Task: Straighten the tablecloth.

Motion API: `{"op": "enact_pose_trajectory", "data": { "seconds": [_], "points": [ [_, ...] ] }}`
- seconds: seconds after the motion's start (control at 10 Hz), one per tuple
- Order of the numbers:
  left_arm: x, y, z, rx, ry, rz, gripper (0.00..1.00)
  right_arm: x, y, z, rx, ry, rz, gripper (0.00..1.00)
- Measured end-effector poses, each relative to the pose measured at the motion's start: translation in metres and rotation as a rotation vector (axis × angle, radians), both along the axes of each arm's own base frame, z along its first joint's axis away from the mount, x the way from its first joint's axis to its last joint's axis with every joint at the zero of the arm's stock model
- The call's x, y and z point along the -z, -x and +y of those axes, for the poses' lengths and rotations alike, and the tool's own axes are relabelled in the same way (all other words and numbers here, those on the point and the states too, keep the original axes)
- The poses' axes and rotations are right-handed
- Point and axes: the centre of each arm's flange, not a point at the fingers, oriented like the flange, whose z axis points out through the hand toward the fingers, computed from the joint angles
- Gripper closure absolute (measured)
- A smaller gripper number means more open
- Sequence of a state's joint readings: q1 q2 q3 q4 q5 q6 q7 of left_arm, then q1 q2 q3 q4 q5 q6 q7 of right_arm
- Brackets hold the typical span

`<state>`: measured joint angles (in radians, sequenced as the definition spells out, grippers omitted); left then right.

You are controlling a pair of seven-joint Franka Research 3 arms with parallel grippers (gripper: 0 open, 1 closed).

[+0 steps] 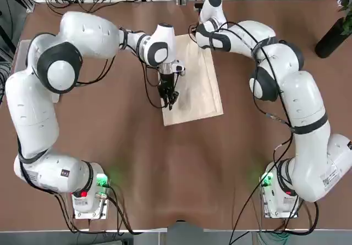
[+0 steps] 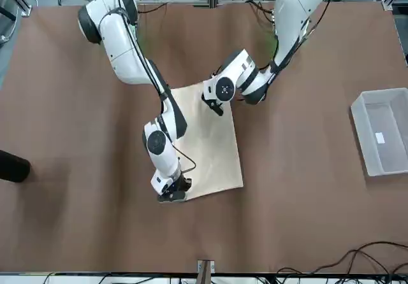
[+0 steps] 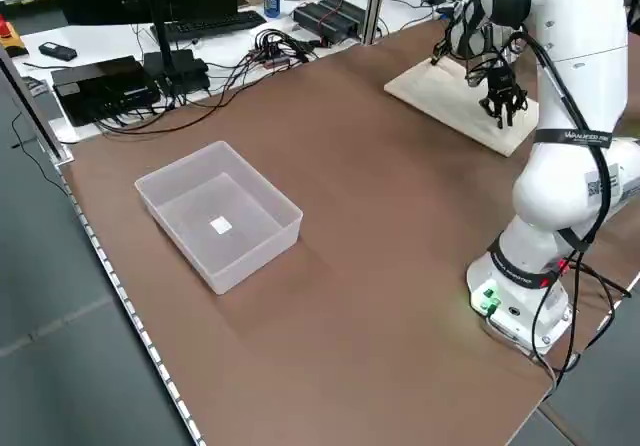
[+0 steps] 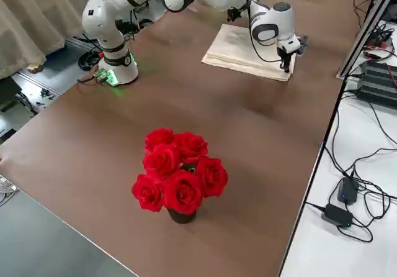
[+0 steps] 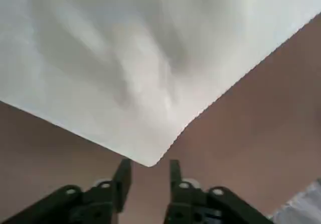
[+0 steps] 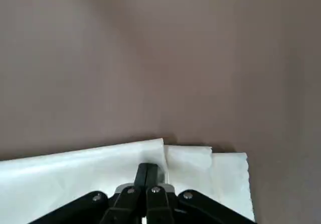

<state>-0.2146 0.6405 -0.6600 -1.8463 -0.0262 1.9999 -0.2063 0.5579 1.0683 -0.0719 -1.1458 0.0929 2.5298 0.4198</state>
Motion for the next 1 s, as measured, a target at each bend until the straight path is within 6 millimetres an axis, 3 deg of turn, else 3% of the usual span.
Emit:
{"op": "enact_pose_trajectory", "data": {
  "seconds": [0.1, 0.3, 0.4, 0.5, 0.7, 0.9, 1.0],
  "points": [
    [-0.012, -0.012, -0.003, -0.016, 0.02, -0.024, 0.41, 0.0, 0.0, 0.0, 0.0, 0.0, 0.0, 0.93],
    [-0.057, -0.054, -0.008, -0.072, 0.069, -0.123, 0.12, -0.001, 0.0, 0.002, -0.009, 0.003, -0.009, 0.66],
    [-0.08, -0.082, 0.002, -0.098, 0.067, -0.202, 0.01, -0.004, -0.001, 0.002, -0.02, 0.014, -0.022, 0.52],
    [-0.101, -0.108, 0.017, -0.112, 0.049, -0.288, 0.0, -0.009, -0.004, 0.0, -0.026, 0.024, -0.031, 0.38],
    [-0.145, -0.154, 0.069, -0.166, 0.003, -0.432, 0.0, -0.031, -0.007, -0.004, -0.028, 0.035, -0.025, 0.09],
    [-0.192, -0.193, 0.139, -0.285, -0.017, -0.512, 0.0, -0.075, -0.006, -0.01, -0.028, 0.065, 0.037, 0.08],
    [-0.212, -0.204, 0.169, -0.334, -0.025, -0.545, 0.0, -0.098, -0.005, -0.022, -0.046, 0.091, 0.086, 0.09]
  ]
}}
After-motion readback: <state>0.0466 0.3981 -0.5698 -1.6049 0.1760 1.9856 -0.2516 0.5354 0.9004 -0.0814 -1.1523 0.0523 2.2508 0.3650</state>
